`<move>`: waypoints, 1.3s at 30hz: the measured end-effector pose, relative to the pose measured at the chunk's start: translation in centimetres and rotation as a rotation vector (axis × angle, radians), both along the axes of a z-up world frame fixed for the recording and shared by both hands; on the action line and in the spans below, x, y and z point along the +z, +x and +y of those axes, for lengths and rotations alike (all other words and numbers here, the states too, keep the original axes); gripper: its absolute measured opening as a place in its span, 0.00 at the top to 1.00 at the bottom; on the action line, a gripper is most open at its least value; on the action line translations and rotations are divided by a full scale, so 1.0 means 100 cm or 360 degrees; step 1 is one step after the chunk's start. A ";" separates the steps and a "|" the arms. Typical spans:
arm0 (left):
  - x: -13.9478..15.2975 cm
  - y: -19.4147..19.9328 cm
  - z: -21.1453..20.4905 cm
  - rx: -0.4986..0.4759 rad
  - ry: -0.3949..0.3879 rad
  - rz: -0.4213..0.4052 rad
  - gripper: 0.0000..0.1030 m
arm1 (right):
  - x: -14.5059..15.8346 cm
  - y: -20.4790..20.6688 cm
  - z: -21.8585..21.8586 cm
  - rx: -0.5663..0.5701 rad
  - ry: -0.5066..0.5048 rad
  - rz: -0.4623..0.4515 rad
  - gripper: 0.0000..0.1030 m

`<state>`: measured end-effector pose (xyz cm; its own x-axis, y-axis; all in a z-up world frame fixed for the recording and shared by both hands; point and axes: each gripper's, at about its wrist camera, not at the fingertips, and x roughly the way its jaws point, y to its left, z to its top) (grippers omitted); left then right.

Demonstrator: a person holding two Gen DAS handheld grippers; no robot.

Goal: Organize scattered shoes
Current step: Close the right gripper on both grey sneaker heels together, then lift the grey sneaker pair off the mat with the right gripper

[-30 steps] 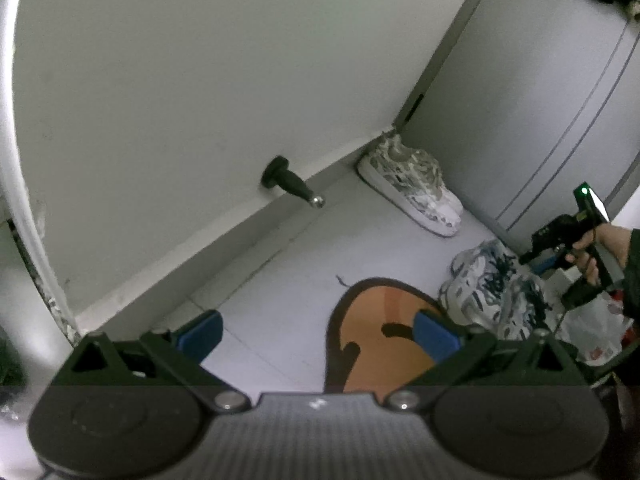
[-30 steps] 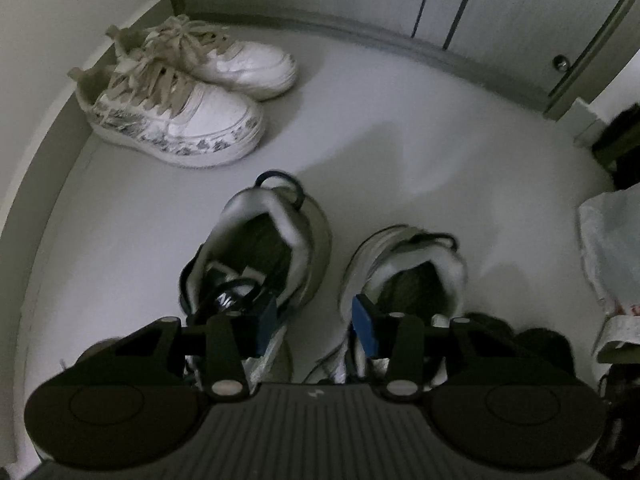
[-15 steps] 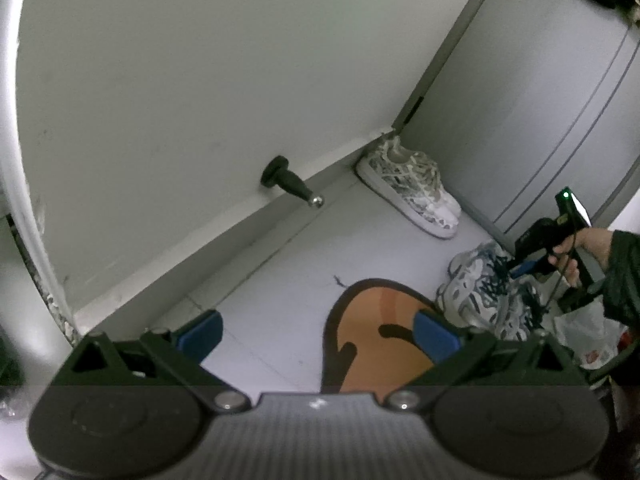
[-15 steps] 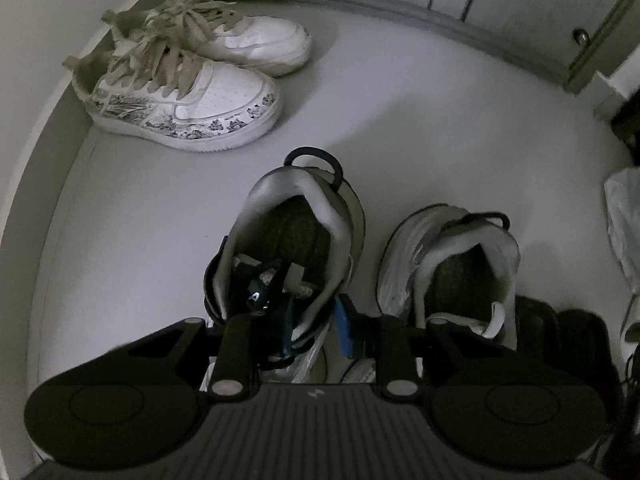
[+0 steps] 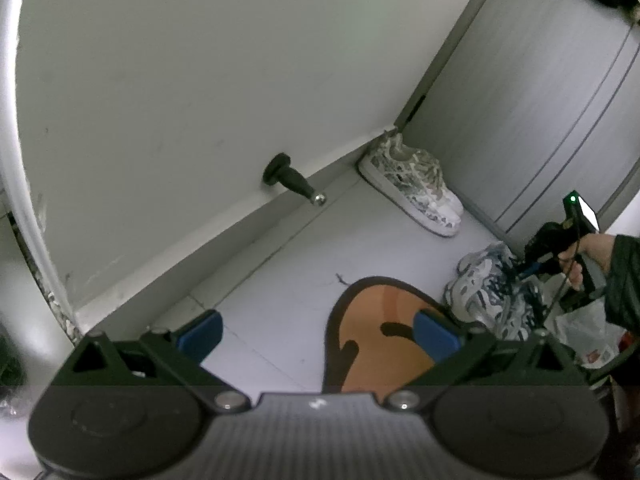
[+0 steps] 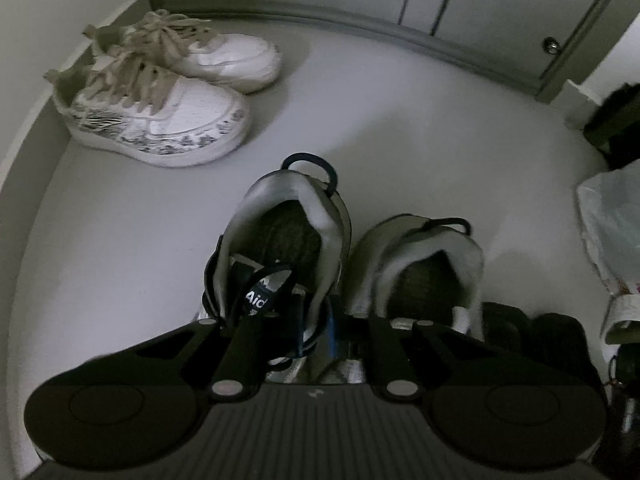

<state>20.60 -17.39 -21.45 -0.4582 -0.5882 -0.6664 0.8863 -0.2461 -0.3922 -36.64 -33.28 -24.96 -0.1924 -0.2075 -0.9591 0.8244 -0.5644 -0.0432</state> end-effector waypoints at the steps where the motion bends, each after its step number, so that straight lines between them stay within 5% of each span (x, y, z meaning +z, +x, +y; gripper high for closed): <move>1: 0.000 0.000 0.000 -0.0001 0.0002 -0.0001 0.00 | 0.000 -0.003 0.000 -0.0017 -0.0006 -0.0017 0.87; 5: -0.001 0.000 0.000 0.0000 0.0016 -0.0002 0.00 | 0.000 -0.008 0.000 -0.0048 -0.0051 -0.0091 0.77; 10: -0.002 0.000 0.000 -0.0001 0.0027 -0.0005 0.00 | 0.010 -0.001 -0.005 0.0028 -0.0009 -0.0005 0.55; 19: -0.003 0.001 0.000 0.0003 0.0051 -0.0015 0.00 | 0.012 -0.008 -0.001 0.0086 0.0098 0.0015 0.37; 30: -0.007 -0.001 -0.002 -0.0005 0.0085 -0.0033 0.00 | -0.016 -0.028 -0.002 -0.0029 0.0062 -0.0066 0.38; 39: -0.008 -0.003 -0.004 -0.0006 0.0083 -0.0050 0.00 | -0.027 -0.023 -0.014 0.0009 0.0129 -0.0040 0.56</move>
<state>20.35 -17.78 -22.24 -0.4387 -0.5506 -0.7102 0.8975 -0.2294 -0.3766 -38.97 -34.72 -27.70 -0.1671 -0.1297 -0.9774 0.8291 -0.5550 -0.0680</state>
